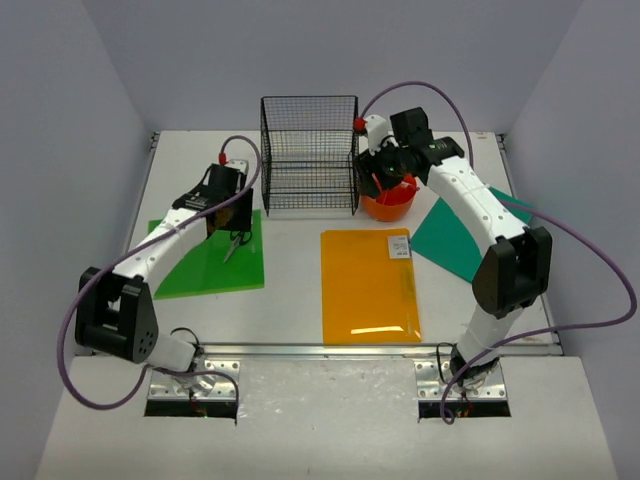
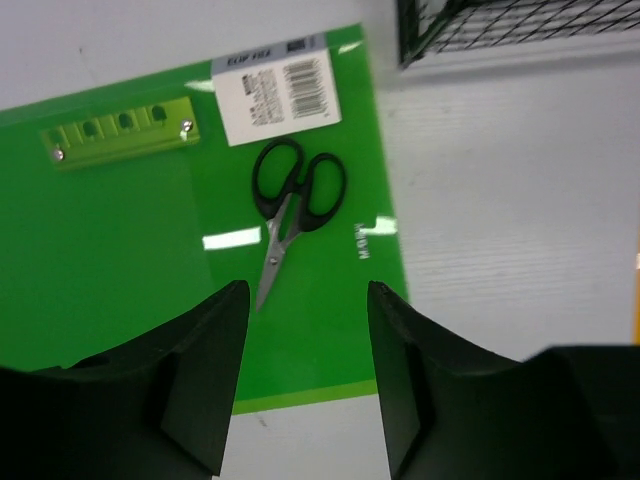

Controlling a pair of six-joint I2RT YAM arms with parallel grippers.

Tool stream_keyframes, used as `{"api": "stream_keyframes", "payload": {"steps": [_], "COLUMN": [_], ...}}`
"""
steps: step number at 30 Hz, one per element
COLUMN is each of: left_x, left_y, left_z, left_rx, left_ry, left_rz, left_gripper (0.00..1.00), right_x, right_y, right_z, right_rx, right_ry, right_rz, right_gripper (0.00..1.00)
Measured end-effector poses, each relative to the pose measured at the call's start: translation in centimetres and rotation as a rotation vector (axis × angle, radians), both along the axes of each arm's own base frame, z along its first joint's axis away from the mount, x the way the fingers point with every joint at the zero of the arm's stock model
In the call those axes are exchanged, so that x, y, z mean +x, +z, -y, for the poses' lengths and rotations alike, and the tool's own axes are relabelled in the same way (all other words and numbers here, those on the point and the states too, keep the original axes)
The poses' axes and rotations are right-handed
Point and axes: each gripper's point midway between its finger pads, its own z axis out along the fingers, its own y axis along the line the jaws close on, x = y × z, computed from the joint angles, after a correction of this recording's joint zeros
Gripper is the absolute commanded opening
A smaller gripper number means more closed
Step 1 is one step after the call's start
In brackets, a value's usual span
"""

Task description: Organize the desk

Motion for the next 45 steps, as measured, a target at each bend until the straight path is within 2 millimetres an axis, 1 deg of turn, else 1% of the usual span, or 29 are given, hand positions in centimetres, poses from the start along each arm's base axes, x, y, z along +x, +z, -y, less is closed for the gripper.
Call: {"api": "stream_keyframes", "payload": {"steps": [1, 3, 4, 6, 10, 14, 16, 19, 21, 25, 26, 32, 37, 40, 45], "left_x": [-0.2, -0.9, -1.4, -2.1, -2.1, -2.0, -1.8, -1.7, -1.5, -0.9, -0.7, -0.4, -0.5, -0.7, -0.5], "left_y": [-1.6, -4.0, -5.0, -6.3, -7.8, -9.1, -9.8, -10.9, -11.3, -11.4, -11.4, -11.5, -10.9, -9.4, -4.6], "left_z": [-0.7, -1.7, -2.1, -2.7, -3.5, -3.7, -3.8, -3.7, -3.6, -3.4, -3.4, -3.2, -2.5, -1.7, 0.1], "left_rx": [0.033, 0.083, 0.106, 0.146, 0.205, 0.235, 0.242, 0.240, 0.238, 0.219, 0.214, 0.195, 0.145, 0.098, 0.013], "left_ry": [-0.003, -0.014, -0.022, -0.040, -0.061, -0.083, -0.097, -0.111, -0.120, -0.132, -0.136, -0.147, -0.160, -0.169, -0.197], "left_rz": [-0.052, -0.137, -0.175, -0.225, -0.266, -0.295, -0.305, -0.324, -0.329, -0.322, -0.321, -0.320, -0.302, -0.265, -0.133], "left_gripper": [0.45, 0.44, 0.44, 0.43, 0.42, 0.36, 0.32, 0.23, 0.18, 0.02, 0.00, 0.00, 0.00, 0.00, 0.00], "right_x": [-0.3, -1.0, -1.4, -1.9, -2.4, -2.8, -3.0, -3.2, -3.2, -3.3, -3.4, -4.0, -5.3, -6.4, -7.3], "right_y": [0.8, 2.2, 2.7, 3.4, 3.5, 3.2, 3.1, 2.9, 2.9, 2.9, 2.9, 3.1, 3.1, 3.0, 3.1], "right_z": [-0.4, -1.2, -1.5, -1.8, -2.1, -2.1, -2.2, -2.2, -2.2, -2.3, -2.3, -3.1, -4.0, -4.6, -5.7], "right_rx": [0.021, 0.058, 0.074, 0.098, 0.118, 0.124, 0.128, 0.130, 0.130, 0.135, 0.138, 0.186, 0.252, 0.302, 0.387], "right_ry": [0.011, 0.028, 0.036, 0.045, 0.049, 0.047, 0.048, 0.048, 0.049, 0.050, 0.051, 0.068, 0.083, 0.094, 0.095], "right_rz": [0.009, 0.019, 0.022, 0.019, -0.003, -0.023, -0.032, -0.044, -0.047, -0.053, -0.055, -0.087, -0.141, -0.181, -0.239], "right_gripper": [0.62, 0.62, 0.62, 0.62, 0.62, 0.62, 0.62, 0.62, 0.62, 0.62, 0.61, 0.62, 0.62, 0.62, 0.62]}}
